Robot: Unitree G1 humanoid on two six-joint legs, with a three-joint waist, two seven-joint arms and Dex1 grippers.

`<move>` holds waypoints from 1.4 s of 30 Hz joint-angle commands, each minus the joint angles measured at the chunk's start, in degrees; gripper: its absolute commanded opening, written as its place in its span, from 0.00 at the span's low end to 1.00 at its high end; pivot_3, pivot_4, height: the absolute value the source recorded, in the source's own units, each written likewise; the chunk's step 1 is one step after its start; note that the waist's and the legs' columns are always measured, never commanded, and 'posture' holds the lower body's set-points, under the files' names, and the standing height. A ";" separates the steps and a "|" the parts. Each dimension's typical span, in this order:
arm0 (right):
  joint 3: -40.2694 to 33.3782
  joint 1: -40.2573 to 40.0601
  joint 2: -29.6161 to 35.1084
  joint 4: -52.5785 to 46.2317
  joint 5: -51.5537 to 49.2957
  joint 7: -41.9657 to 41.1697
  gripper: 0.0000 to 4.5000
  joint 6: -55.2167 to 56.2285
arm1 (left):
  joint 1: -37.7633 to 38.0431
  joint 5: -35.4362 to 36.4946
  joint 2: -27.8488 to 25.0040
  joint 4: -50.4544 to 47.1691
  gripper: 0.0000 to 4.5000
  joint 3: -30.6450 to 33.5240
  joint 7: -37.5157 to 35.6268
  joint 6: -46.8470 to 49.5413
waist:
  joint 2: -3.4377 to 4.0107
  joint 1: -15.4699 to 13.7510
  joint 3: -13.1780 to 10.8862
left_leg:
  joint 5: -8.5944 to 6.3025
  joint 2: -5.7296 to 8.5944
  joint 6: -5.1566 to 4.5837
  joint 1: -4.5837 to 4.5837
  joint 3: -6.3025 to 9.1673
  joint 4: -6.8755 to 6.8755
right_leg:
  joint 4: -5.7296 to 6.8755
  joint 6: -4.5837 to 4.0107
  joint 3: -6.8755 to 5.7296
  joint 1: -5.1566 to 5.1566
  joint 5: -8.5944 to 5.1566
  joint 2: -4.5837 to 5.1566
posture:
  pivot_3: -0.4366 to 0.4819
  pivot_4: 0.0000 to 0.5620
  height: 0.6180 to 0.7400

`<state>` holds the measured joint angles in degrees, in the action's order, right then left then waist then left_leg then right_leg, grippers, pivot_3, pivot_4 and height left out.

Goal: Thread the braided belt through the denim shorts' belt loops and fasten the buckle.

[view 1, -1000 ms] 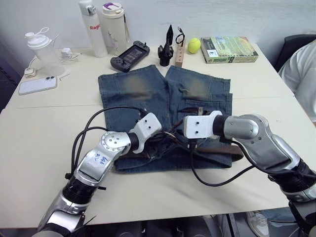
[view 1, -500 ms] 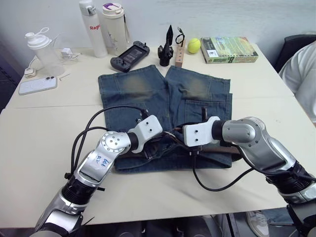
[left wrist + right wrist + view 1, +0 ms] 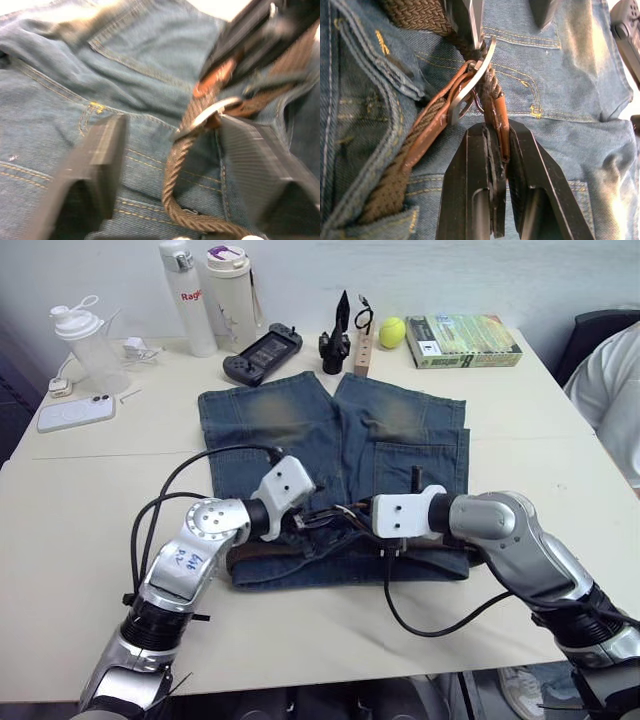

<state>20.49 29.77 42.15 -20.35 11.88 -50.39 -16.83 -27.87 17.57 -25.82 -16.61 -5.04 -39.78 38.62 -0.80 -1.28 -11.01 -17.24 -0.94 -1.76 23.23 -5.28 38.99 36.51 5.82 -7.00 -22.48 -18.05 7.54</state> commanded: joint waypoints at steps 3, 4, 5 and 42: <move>-2.87 -1.39 -0.46 -4.70 0.76 1.19 0.00 -2.66 | 1.41 10.24 -4.78 4.55 0.74 8.99 -9.14 2.36 | 0.01 0.08 0.00 | 0.00 0.00 0.00 -0.01 0.00 0.00 | -0.01 0.00 -0.02 0.00 0.00 -0.01 | 0.48 0.27 0.84; -3.02 -1.69 -0.56 -5.14 0.90 1.43 0.00 -3.01 | 2.38 9.01 -6.26 8.64 0.69 9.30 -10.58 0.07 | 0.01 0.04 0.00 | 0.00 0.01 0.00 -0.01 -0.01 0.00 | -0.01 0.00 -0.01 0.00 0.00 -0.01 | 0.48 0.27 0.84; -3.11 -1.88 -0.62 -5.43 0.99 1.60 0.00 -3.25 | 3.03 8.01 -7.33 11.58 0.62 9.33 -11.50 -1.80 | 0.01 0.05 0.00 | 0.00 0.02 0.00 -0.01 -0.01 0.00 | -0.01 0.00 -0.02 0.00 0.00 -0.01 | 0.48 0.27 0.84; -15.79 -0.66 4.50 -5.28 -11.05 0.99 0.00 10.19 | 3.86 -9.49 -10.38 30.26 0.00 0.16 -13.89 -35.63 | 0.86 -0.04 0.61 | -0.14 0.10 -0.25 -0.18 -0.21 0.05 | 0.02 0.10 0.10 0.11 0.05 0.12 | 0.48 0.27 0.84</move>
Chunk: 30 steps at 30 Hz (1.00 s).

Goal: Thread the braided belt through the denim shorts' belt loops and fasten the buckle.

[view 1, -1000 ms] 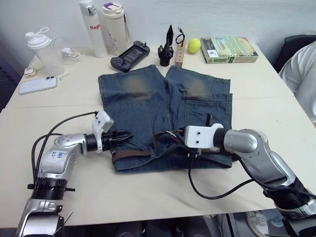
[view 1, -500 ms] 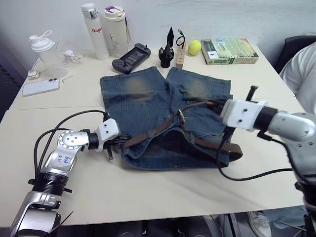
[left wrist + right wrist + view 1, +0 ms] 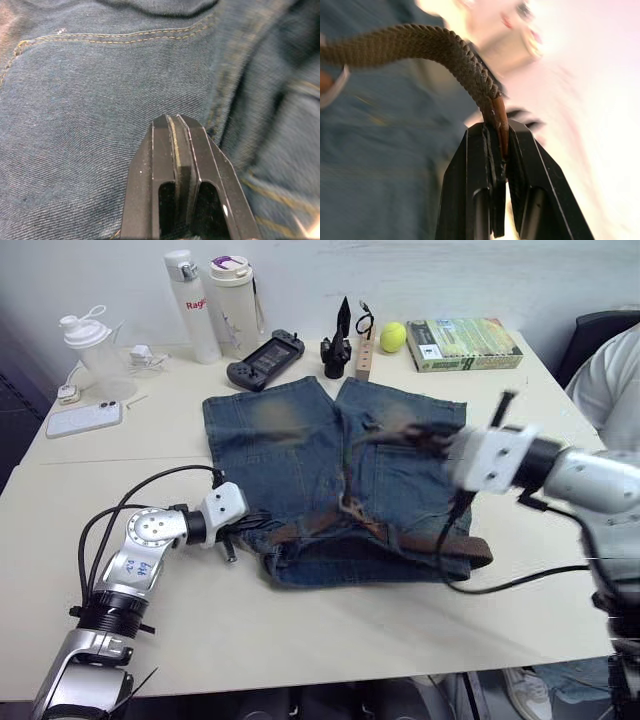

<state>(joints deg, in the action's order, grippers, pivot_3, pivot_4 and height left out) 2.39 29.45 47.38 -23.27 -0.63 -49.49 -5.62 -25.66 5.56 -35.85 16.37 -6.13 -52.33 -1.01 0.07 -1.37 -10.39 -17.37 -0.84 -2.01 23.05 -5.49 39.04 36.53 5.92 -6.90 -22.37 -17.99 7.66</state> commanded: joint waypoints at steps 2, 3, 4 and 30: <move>4.47 -0.43 -1.80 -2.23 2.80 0.54 0.00 -2.08 | 1.42 6.70 -1.16 -7.64 0.00 4.00 -2.60 8.38 | -0.04 0.14 -0.03 | 0.00 -0.01 -0.01 0.11 0.00 0.00 | 0.00 0.00 0.01 -0.10 0.00 0.00 | 0.48 0.27 0.84; 5.47 -0.25 -2.40 -1.94 3.44 0.92 0.00 -2.62 | 1.19 9.14 -1.65 -10.31 0.00 5.52 -3.11 10.99 | -0.09 0.18 -0.07 | 0.00 0.00 -0.01 0.15 0.00 0.00 | -0.01 0.00 0.01 -0.13 0.00 -0.01 | 0.48 0.27 0.84; 6.36 -0.04 -2.95 -1.44 4.16 1.17 0.00 -2.90 | 0.85 12.28 -2.28 -13.33 0.07 7.16 -3.77 14.48 | -0.20 0.25 -0.13 | 0.00 -0.02 -0.01 0.15 0.00 0.00 | -0.01 0.00 0.00 -0.14 0.00 -0.03 | 0.48 0.27 0.84; 11.64 4.15 -9.04 1.57 11.67 2.18 0.00 -0.89 | -7.32 14.49 7.73 -25.98 0.59 1.02 10.04 30.12 | -0.37 0.15 -0.23 | 0.01 -0.03 0.03 0.19 0.05 0.05 | -0.05 0.01 0.00 -0.10 0.00 -0.13 | 0.48 0.27 0.84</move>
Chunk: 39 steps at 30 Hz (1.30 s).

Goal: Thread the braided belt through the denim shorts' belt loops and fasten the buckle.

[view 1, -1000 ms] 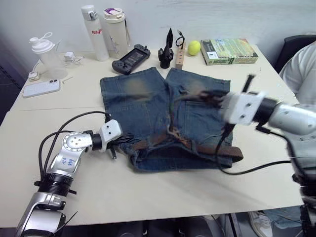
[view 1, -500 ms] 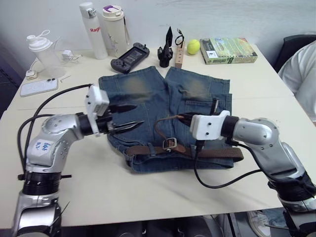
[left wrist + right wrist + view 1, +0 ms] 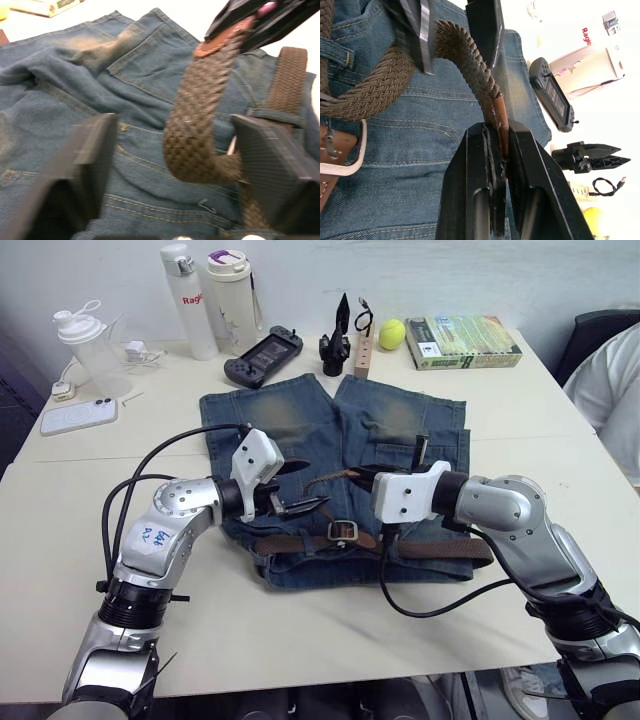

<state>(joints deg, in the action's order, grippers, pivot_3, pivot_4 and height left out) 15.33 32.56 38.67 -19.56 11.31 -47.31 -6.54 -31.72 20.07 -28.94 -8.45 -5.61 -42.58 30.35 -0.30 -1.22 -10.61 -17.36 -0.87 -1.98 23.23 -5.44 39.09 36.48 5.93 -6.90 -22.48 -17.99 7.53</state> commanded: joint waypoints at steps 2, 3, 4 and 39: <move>-1.38 1.04 -0.28 -2.23 -0.37 -0.09 0.00 -0.27 | -1.24 0.21 1.24 -1.60 0.35 0.69 0.24 -1.00 | 0.00 0.00 0.00 | 0.00 0.00 0.00 0.00 0.01 0.00 | 0.00 0.00 -0.01 0.00 0.00 0.00 | 0.48 0.27 0.84; -1.40 1.08 -0.26 -2.23 -0.39 -0.13 0.00 -0.35 | -1.24 0.14 1.35 -1.72 0.29 0.75 0.26 -0.90 | 0.00 0.03 0.00 | 0.00 0.00 0.00 0.00 0.00 0.00 | 0.00 0.00 -0.01 0.00 0.00 0.00 | 0.48 0.27 0.84; -1.42 1.15 -0.28 -2.21 -0.45 -0.16 0.00 -0.47 | -1.21 0.07 1.42 -1.79 0.18 0.78 0.22 -0.90 | 0.00 0.03 0.00 | 0.00 0.00 0.00 0.00 0.00 0.00 | 0.00 0.00 0.00 0.00 0.00 0.00 | 0.48 0.27 0.84; -6.91 -12.44 -12.74 -15.47 -24.57 10.35 0.01 -47.43 | 4.80 6.37 7.06 -8.88 0.00 5.31 5.69 3.50 | 0.00 0.10 0.00 | -0.01 0.02 0.00 0.00 0.05 -0.06 | -0.02 0.01 0.02 0.00 0.01 0.04 | 0.48 0.27 0.84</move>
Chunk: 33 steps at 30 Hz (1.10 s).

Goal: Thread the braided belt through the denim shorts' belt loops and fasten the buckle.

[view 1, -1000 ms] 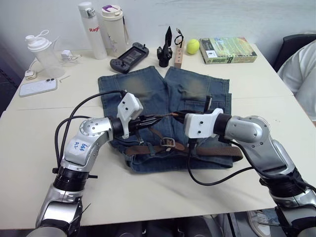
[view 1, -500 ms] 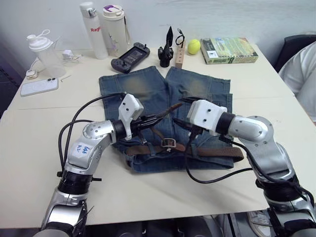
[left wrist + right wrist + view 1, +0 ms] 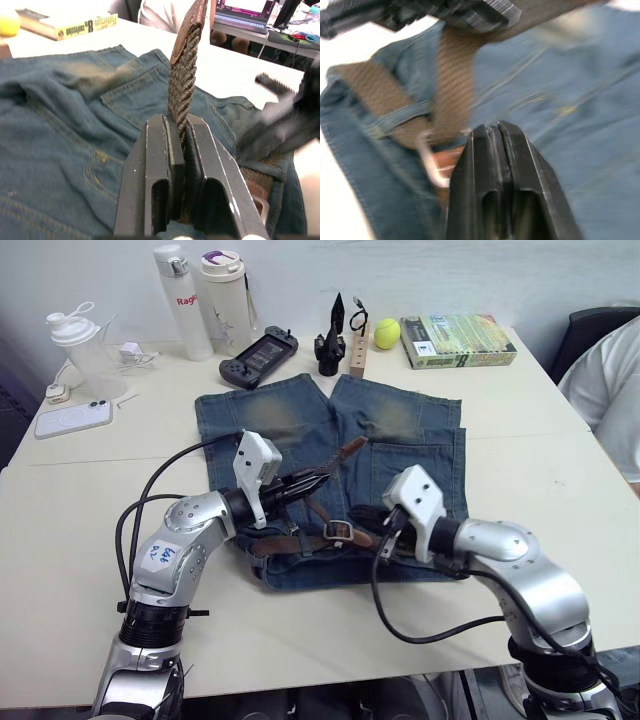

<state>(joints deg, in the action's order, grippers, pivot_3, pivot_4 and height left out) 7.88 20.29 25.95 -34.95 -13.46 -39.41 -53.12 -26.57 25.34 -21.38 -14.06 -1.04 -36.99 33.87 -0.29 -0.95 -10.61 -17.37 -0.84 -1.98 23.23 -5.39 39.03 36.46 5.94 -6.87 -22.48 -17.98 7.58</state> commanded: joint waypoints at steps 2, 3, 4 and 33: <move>0.66 -0.03 -0.03 0.35 0.13 3.85 0.01 -1.34 | -0.32 1.09 -0.75 -3.46 0.00 0.74 0.06 0.24 | 0.00 -0.38 0.00 | -0.01 0.02 -0.01 0.01 0.00 0.01 | -0.01 0.01 0.01 0.00 0.00 0.03 | 0.48 0.27 0.84; 0.81 0.13 -0.04 0.45 -0.11 4.19 0.01 -1.30 | -0.23 1.14 -0.86 -3.61 0.00 0.81 0.02 0.40 | 0.00 -0.35 0.00 | -0.01 0.03 -0.01 0.00 0.00 0.01 | -0.01 0.01 0.01 0.00 0.01 0.03 | 0.48 0.27 0.84; 0.92 0.22 -0.21 0.46 -0.57 4.36 0.01 -1.22 | -0.09 1.04 -1.09 -3.81 0.00 0.69 -0.10 0.49 | 0.00 -0.27 0.00 | -0.01 0.03 -0.01 0.00 -0.01 0.00 | -0.01 0.01 0.02 0.00 0.01 0.02 | 0.48 0.27 0.84; 5.17 -0.59 -0.03 -7.62 -1.02 10.43 0.01 -3.97 | 7.19 1.19 -1.96 -8.95 0.00 3.13 6.82 6.31 | -0.02 -0.31 0.01 | -0.03 -0.02 0.03 0.00 0.03 -0.03 | -0.04 0.01 0.12 -0.01 0.01 0.03 | 0.48 0.27 0.84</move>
<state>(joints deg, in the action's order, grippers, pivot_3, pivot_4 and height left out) 14.34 19.71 25.83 -39.46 -13.12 -29.16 -56.27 -19.22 25.82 -23.12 -19.98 1.84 -30.22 40.61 -0.31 -1.26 -10.60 -17.40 -0.86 -1.95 23.24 -5.35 39.00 36.42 5.95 -6.70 -22.48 -17.98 7.61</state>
